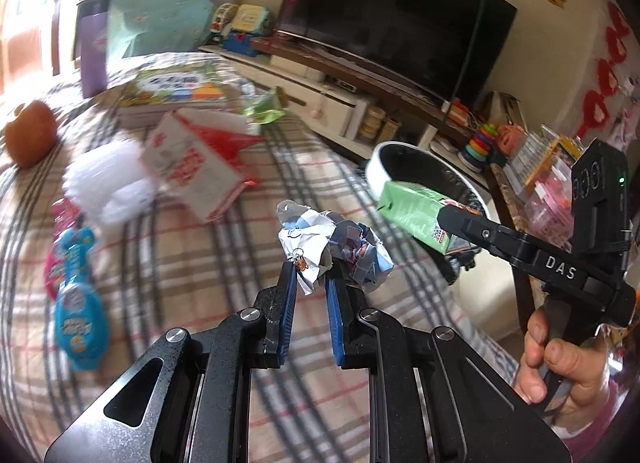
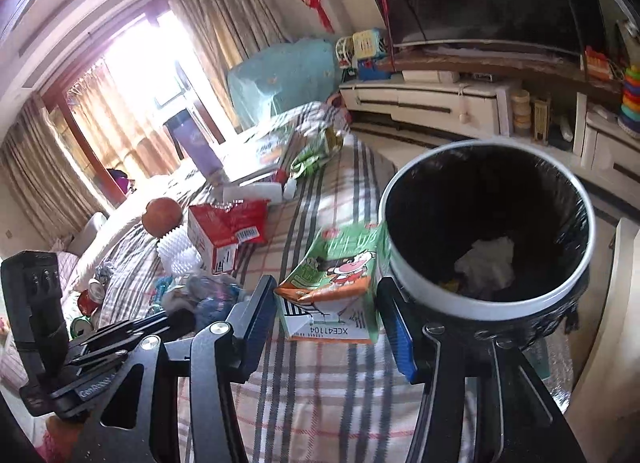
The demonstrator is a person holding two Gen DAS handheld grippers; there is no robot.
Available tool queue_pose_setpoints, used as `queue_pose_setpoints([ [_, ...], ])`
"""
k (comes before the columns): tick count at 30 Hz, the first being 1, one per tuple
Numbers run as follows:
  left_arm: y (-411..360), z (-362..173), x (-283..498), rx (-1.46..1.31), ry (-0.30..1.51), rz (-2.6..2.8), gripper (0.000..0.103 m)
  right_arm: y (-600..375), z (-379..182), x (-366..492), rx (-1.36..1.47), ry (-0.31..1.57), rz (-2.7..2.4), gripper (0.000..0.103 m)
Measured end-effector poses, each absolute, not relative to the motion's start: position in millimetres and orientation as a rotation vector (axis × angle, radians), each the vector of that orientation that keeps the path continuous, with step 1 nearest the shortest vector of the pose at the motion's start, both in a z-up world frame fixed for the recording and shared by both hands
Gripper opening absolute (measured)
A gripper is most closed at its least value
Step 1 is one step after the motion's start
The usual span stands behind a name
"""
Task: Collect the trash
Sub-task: 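Carry the foil wrapper and green carton over the white trash bin with both tools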
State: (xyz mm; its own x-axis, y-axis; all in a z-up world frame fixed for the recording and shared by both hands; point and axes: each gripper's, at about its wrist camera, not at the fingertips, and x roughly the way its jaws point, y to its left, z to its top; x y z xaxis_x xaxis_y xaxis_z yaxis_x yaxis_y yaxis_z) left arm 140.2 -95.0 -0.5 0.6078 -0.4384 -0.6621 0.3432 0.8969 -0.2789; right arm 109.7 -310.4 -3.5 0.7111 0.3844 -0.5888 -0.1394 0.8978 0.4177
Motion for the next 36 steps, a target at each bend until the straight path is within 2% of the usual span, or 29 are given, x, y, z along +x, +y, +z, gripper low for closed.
queue_pose_setpoints([
  [24, -144.3, 9.0, 148.9, -0.074, 0.800, -0.517, 0.014, -355.0, 20.3, 97.7, 0.418, 0.616, 0.279, 0.051],
  [36, -193.3, 21.6, 171.1, -0.019, 0.778, -0.584, 0.014, -399.9, 0.2, 106.2, 0.447, 0.629, 0.150, 0.051],
])
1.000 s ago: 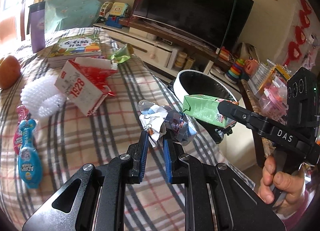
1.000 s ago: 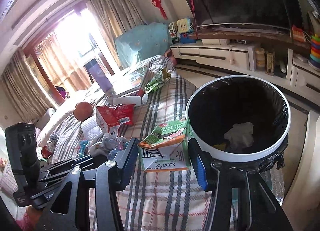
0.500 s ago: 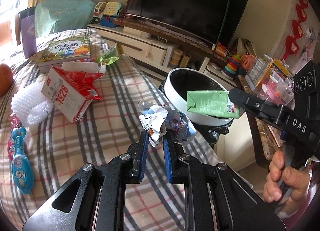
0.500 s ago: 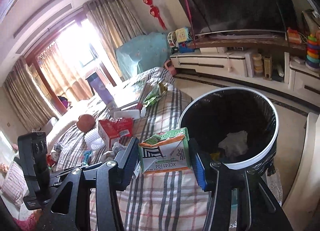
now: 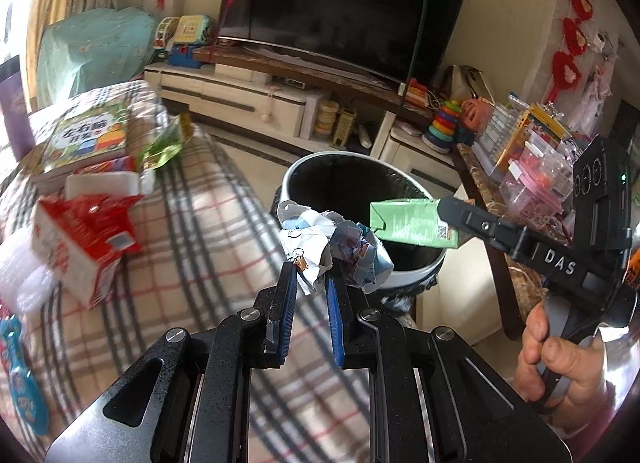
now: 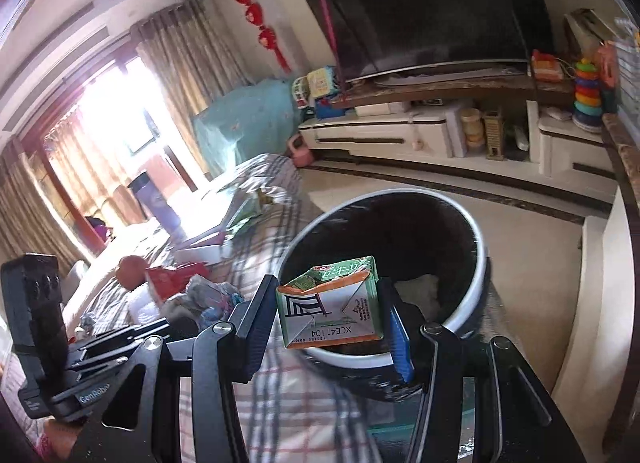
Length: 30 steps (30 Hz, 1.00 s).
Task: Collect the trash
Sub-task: 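Carry the foil wrapper and green carton over the white trash bin with both tools, then open both tools to drop the foil and carton into the bin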
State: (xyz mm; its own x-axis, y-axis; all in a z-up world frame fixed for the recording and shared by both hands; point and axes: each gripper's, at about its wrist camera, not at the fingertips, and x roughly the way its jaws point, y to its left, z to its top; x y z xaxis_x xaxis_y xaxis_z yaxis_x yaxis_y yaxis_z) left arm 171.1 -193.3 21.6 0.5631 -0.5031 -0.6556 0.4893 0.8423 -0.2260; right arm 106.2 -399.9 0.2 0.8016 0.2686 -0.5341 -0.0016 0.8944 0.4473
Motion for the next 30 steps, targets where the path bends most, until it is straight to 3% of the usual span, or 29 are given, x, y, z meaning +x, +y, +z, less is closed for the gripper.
queue_pose_setpoints([
  [24, -256.6, 9.0, 213.6, 0.039, 0.827, -0.614, 0.014, -430.9, -22.0, 136.7, 0.447, 0.684, 0.113, 0.051],
  [27, -258.7, 7.7, 216.6, 0.041, 0.831, -0.604, 0.019, -429.7, -24.3, 141.0, 0.446, 0.696, 0.118, 0.052],
  [30, -258.8, 5.8, 218.0, 0.041, 0.838, -0.596, 0.033, -430.0, -25.3, 141.9, 0.451, 0.701, 0.122, 0.054],
])
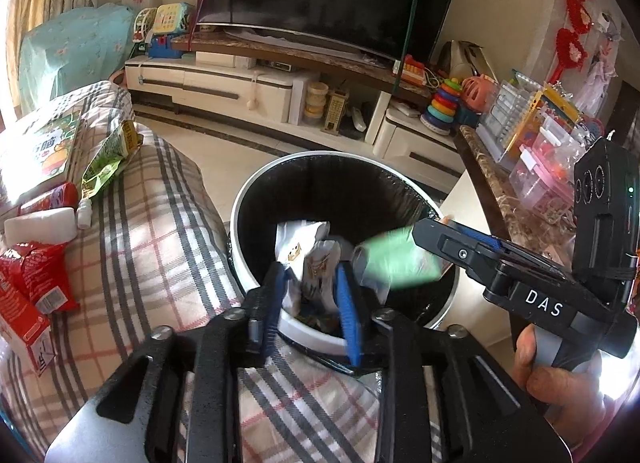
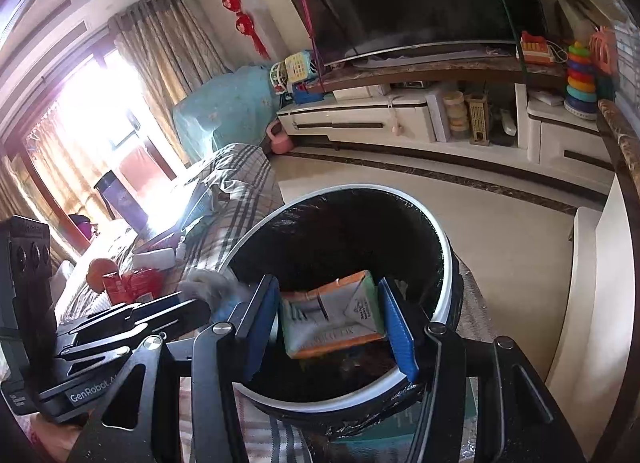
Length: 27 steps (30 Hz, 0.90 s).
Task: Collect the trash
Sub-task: 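Open both tools to drop the foil and carton into the bin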
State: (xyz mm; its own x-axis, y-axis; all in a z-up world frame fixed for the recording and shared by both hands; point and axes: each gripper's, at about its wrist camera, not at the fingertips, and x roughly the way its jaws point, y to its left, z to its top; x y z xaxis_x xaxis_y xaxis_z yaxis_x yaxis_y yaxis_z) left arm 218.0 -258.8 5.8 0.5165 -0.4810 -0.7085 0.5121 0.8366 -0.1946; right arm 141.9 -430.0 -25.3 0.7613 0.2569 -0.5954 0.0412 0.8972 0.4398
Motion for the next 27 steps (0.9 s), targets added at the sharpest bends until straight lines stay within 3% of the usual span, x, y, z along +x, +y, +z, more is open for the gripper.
queue_pose_setpoints([
  [3, -253.3, 6.3, 215.2, 0.031, 0.829, -0.584, 0.046, -430.3, -24.1, 140.4, 0.459, 0.700, 0.126, 0.056],
  [5, -246.4, 6.3, 211.2, 0.020, 0.828, -0.574, 0.051, -429.4, -21.7, 138.4, 0.464, 0.690, 0.129, 0.066],
  [13, -202.7, 1.8, 192.7, -0.046, 0.838, -0.515, 0.063, -407.7, -10.6, 125.5, 0.478, 0.654, 0.191, 0.077],
  [27, -111.5, -9.3, 151.8, -0.121, 0.845, -0.373, 0.065, -331.9, -8.1, 115.9, 0.418, 0.683, 0.343, 0.080],
])
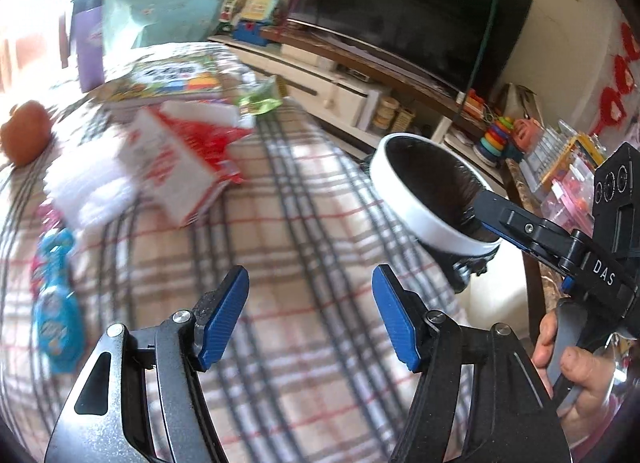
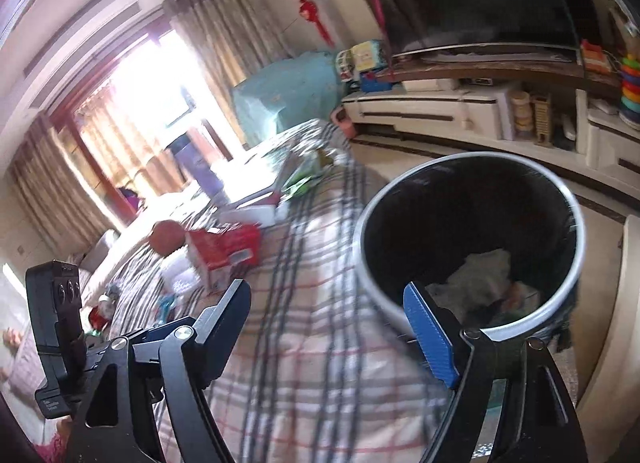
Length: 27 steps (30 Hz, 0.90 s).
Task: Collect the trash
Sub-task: 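Open both tools to drop the foil and carton into the bin, then move both tools back over the bed toward the remaining trash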
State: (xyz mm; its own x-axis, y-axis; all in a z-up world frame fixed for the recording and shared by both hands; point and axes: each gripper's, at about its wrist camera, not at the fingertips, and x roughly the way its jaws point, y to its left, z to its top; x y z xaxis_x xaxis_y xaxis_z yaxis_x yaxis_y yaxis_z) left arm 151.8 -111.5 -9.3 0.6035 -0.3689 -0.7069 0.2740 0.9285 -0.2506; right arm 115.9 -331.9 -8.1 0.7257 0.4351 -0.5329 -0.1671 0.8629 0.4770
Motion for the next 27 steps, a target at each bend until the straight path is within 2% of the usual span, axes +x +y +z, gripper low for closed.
queue_pose_setpoints([
  [11, -35.6, -20.3, 128.4, -0.216, 0.850, -0.240, 0.066, -271.4, -20.3, 118.5, 0.342, 0.743, 0.450, 0.080],
  [27, 13.3, -28.6, 114.1, -0.251, 0.846, -0.130, 0.066, -220.7, -37.3, 132.8, 0.280, 0.793, 0.540, 0.080],
])
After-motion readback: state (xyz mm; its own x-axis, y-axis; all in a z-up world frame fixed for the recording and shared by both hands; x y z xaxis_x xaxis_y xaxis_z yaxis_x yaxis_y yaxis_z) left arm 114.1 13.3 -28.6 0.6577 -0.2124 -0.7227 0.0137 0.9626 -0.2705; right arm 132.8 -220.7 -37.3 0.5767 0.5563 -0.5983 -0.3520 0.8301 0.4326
